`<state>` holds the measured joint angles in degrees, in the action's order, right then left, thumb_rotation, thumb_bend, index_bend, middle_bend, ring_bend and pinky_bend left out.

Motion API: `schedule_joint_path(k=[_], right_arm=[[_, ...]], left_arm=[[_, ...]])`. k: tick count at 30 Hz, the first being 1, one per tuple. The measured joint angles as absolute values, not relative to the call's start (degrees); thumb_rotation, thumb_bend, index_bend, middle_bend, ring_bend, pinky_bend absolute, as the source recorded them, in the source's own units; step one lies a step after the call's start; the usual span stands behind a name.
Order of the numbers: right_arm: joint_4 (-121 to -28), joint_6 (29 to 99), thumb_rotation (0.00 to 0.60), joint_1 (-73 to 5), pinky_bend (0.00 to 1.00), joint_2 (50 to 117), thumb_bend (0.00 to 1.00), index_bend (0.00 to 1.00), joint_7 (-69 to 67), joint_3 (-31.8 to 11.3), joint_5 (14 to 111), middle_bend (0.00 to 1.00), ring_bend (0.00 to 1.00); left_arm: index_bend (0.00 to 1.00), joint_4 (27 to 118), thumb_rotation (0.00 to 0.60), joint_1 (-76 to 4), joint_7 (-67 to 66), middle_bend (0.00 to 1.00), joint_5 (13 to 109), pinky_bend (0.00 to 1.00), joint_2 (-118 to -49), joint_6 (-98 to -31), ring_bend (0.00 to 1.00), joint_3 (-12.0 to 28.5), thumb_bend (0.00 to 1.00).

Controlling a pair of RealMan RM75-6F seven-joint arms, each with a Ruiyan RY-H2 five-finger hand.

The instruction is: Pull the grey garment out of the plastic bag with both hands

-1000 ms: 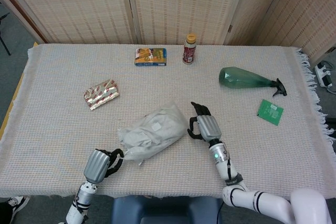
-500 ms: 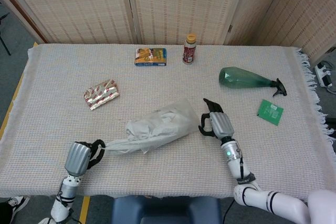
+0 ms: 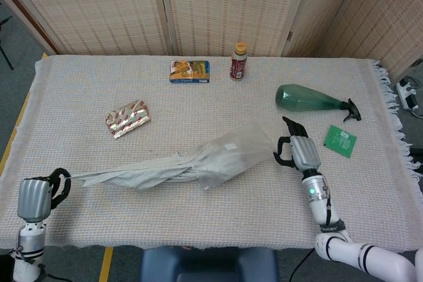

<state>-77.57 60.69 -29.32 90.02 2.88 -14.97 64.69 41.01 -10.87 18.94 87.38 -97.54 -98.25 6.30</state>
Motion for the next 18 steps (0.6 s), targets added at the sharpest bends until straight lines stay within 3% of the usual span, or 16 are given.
schedule_joint_path(k=[18], right_arm=[[-81.7,63.1,0.600,-24.0,0.00,80.6,0.36,0.66,-1.1,-13.2,65.3,0.03,0.00]], left_arm=[[0.80,41.4,0.599,-8.0,19.3,1.00,85.4,1.00,-92.6,-100.3,1.00,8.1,0.55]])
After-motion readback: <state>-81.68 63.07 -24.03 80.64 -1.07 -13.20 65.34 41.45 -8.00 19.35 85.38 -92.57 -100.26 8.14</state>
